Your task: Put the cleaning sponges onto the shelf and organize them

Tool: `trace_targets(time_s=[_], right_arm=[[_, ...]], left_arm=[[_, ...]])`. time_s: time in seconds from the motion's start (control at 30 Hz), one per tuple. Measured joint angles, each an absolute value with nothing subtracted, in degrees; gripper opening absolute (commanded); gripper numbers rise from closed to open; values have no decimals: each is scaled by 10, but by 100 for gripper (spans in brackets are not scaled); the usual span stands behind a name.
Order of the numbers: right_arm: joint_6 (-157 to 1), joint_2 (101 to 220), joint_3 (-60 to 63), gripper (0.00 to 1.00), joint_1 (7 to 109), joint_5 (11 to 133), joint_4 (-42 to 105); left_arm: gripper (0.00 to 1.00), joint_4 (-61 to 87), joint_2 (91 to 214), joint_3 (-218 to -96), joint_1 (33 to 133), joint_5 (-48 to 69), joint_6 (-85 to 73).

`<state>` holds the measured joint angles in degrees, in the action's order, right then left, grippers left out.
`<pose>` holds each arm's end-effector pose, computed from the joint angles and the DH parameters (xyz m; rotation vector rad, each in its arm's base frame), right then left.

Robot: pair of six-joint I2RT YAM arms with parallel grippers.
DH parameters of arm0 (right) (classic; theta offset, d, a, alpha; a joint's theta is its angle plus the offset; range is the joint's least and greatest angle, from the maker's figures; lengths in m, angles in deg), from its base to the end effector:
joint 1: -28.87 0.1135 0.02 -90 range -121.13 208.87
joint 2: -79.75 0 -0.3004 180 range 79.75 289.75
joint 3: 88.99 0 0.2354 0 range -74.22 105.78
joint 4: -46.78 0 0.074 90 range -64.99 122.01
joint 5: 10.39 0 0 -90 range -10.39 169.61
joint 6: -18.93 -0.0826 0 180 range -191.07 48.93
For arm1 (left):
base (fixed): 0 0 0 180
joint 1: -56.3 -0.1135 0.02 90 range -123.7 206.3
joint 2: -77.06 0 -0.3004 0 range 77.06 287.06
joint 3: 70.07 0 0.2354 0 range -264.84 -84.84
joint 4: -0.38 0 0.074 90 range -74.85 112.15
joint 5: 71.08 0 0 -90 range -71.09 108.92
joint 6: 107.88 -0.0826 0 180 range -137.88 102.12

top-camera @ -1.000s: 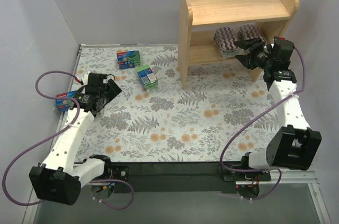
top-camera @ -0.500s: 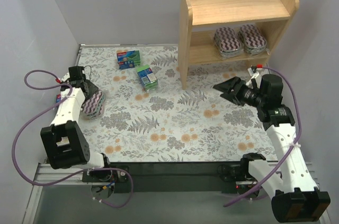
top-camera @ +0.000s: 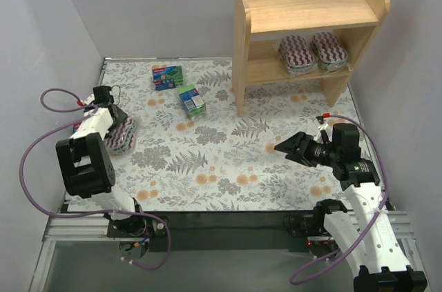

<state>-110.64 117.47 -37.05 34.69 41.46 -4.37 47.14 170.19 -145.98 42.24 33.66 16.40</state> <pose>0.1158 0.0631 0.2716 0.2840 2.2869 1.1620 0.3138 0.1003 0.2055 -1.1539 2.3782 0.2293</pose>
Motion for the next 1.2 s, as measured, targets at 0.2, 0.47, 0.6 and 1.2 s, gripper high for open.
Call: trace_targets(time_s=[0.2,0.47,0.6,1.2], right_arm=[[-1091,1173,-371,76,347,415,-54],[-1063,1195,-376,76,347,417,-61],[-1050,1214,-376,76,347,420,-61],[-1004,1241,-383,75,350,446,-73]], left_arm=[[64,424,1663,-1404,421,304,182],[61,401,1522,-1267,547,195,279],[60,387,1488,-1229,706,157,370],[50,442,1587,-1439,1006,191,542]])
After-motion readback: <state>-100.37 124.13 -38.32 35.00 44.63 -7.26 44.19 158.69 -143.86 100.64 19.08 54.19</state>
